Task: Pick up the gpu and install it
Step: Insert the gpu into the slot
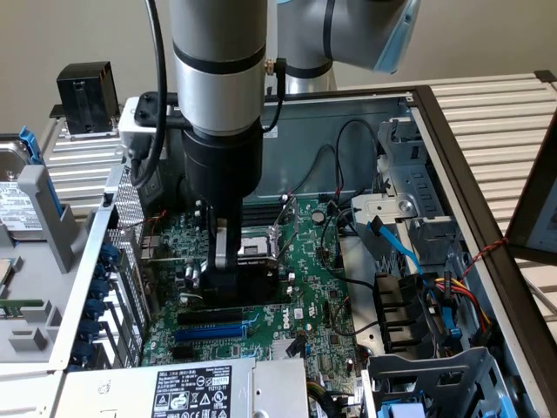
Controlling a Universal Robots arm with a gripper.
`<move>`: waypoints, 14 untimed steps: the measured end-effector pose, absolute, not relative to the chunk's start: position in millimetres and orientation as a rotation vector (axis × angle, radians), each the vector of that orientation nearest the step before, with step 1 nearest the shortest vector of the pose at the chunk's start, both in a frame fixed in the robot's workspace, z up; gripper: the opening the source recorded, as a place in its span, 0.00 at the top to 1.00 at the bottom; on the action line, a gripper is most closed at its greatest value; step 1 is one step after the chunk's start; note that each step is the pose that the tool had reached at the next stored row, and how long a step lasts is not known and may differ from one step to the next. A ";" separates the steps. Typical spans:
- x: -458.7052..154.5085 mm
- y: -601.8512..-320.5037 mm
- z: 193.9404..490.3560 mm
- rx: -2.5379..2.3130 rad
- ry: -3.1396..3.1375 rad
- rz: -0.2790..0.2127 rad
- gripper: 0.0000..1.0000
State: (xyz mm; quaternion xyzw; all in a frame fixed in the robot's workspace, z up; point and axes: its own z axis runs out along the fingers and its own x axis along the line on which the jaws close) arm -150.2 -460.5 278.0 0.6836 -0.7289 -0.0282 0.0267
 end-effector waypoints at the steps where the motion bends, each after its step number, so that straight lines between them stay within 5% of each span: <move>1: -153.3 -460.4 276.4 2.112 -2.252 -0.088 0.73; 14: -156.5 -460.5 271.1 2.123 -2.266 -0.086 0.73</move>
